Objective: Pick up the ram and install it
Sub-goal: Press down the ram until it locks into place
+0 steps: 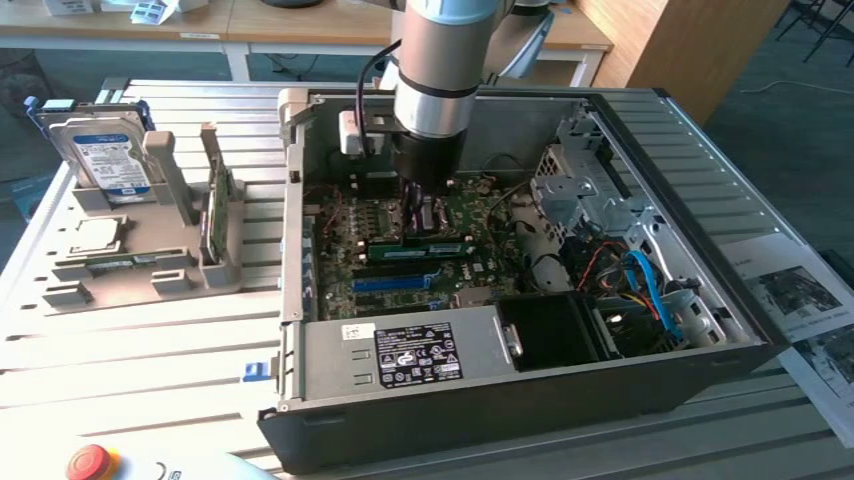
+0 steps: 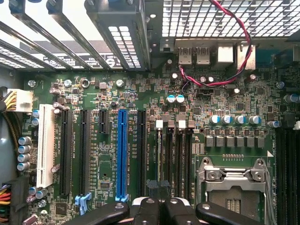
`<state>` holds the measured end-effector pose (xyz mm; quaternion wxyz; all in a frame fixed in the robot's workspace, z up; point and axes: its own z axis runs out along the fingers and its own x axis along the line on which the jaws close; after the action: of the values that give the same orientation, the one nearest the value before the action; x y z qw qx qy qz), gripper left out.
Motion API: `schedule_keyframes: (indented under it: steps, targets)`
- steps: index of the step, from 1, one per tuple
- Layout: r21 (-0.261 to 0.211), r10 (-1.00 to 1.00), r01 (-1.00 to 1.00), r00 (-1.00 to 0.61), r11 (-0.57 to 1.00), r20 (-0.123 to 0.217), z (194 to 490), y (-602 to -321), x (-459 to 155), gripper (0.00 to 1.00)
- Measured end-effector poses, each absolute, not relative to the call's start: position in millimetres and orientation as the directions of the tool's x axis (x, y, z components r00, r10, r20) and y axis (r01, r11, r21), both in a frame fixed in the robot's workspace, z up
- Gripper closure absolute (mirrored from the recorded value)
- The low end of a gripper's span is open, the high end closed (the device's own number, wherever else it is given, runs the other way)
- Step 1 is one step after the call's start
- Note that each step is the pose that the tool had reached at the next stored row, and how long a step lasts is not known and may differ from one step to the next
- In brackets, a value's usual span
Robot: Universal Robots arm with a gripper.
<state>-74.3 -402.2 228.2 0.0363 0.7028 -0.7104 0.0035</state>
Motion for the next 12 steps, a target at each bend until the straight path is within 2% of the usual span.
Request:
schedule_keyframes:
  steps: [12]
  targets:
    - [0.046, -0.998, -0.999, -0.009, 0.012, 0.057, 224.2, -402.2, -74.3, 0.90]
